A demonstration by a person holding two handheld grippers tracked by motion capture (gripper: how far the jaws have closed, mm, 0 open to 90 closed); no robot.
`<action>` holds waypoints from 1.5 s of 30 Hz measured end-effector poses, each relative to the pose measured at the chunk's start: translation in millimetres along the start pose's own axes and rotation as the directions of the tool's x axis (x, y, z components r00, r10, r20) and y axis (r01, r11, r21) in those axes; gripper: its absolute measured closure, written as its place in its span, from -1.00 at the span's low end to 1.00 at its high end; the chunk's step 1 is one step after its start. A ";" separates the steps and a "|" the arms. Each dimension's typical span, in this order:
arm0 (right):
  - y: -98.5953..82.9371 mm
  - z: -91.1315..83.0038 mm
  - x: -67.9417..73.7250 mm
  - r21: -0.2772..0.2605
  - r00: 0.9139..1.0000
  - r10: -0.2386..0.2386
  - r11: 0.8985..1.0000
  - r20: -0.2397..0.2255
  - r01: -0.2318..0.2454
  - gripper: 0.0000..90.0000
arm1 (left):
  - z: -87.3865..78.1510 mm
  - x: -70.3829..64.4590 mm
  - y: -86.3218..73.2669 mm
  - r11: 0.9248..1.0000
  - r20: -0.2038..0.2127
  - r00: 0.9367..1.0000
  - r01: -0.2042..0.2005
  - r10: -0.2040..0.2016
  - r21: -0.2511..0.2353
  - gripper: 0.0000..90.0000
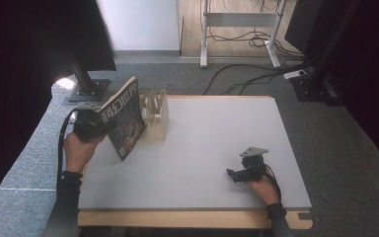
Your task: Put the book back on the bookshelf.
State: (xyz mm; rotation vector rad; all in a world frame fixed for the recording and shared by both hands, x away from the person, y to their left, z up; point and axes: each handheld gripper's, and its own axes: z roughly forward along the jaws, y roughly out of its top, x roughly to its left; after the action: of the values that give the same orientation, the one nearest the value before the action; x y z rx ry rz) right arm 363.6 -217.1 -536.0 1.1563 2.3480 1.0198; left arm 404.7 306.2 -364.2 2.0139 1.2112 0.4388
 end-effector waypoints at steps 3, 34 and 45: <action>0.0 0.0 0.0 0.000 1.000 0.001 1.000 0.000 -0.001 -0.92 | 5.1 0.0 2.5 1.000 -0.028 1.000 0.001 -0.002 -0.019 0.80; 0.4 0.1 0.2 0.000 1.000 0.000 1.000 0.003 0.000 -0.92 | 2.2 4.4 -5.6 0.982 -0.015 1.000 0.022 -0.025 -0.190 -0.58; 0.7 0.1 0.2 0.002 1.000 -0.002 1.000 0.002 0.002 -0.92 | -21.9 -4.3 -26.5 0.979 0.041 0.999 0.002 0.007 -0.202 -0.74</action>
State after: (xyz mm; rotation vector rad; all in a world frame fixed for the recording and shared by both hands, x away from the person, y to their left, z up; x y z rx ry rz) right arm 363.9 -216.6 -535.6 1.1552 2.3484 1.0160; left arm 372.9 319.1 -368.6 1.8421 1.0931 0.4984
